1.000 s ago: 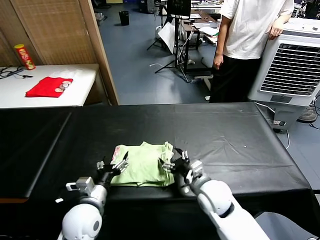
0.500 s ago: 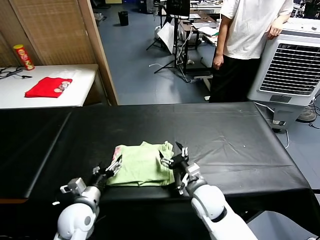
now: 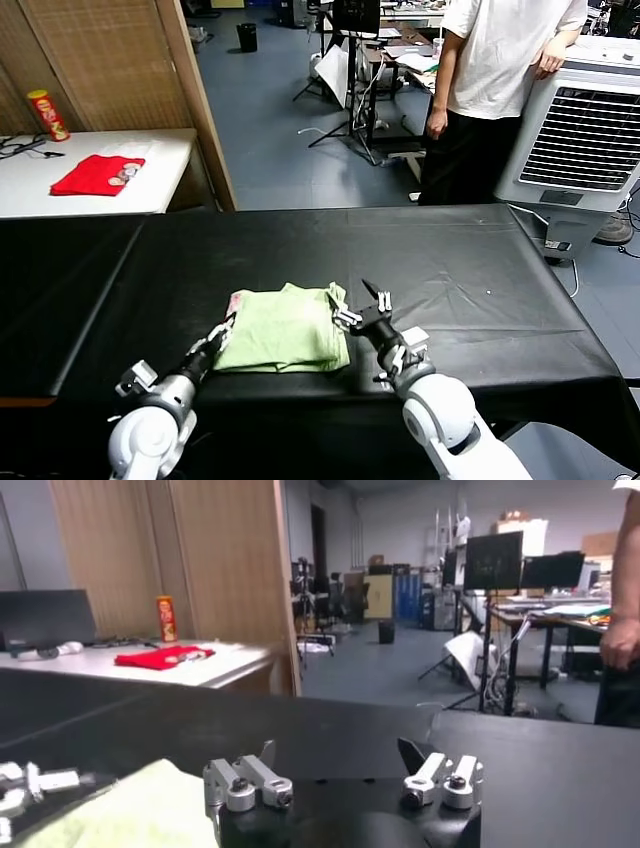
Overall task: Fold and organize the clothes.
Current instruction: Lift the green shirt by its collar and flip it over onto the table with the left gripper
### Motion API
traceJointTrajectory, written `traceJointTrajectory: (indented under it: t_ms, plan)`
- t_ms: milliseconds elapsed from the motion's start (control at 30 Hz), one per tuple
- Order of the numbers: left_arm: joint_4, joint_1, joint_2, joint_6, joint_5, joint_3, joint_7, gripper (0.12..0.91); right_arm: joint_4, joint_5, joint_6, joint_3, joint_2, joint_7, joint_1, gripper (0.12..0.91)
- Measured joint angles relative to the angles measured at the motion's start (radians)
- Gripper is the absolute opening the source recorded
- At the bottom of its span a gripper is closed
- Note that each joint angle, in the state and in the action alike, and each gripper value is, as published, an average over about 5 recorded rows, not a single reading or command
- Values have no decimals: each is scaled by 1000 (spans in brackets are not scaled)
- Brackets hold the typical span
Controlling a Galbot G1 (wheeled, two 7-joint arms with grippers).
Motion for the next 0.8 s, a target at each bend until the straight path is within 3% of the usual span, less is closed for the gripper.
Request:
traceJointTrajectory:
  t_ms: [167,233,433,633,800]
  plan:
    - [-10,3,8,7,29,1,-2,200,16,-18,0,17,-3,6,-16,798]
    - [-17,5,14,8,66,0,-4,152,24,-29,-1,26,-8,11,-26,798]
    - [-46,18,59,-9,259,-27,-4,149,31,-58,-5,62,-2,25,-56,798]
    - [-66,35,162,-35,505,-85,10,149,29,-92,-2,92,7,29,-75,798]
    - [-58,58,292,-43,576,-153,12,149,32,-95,-5,106,9,35,-77,798]
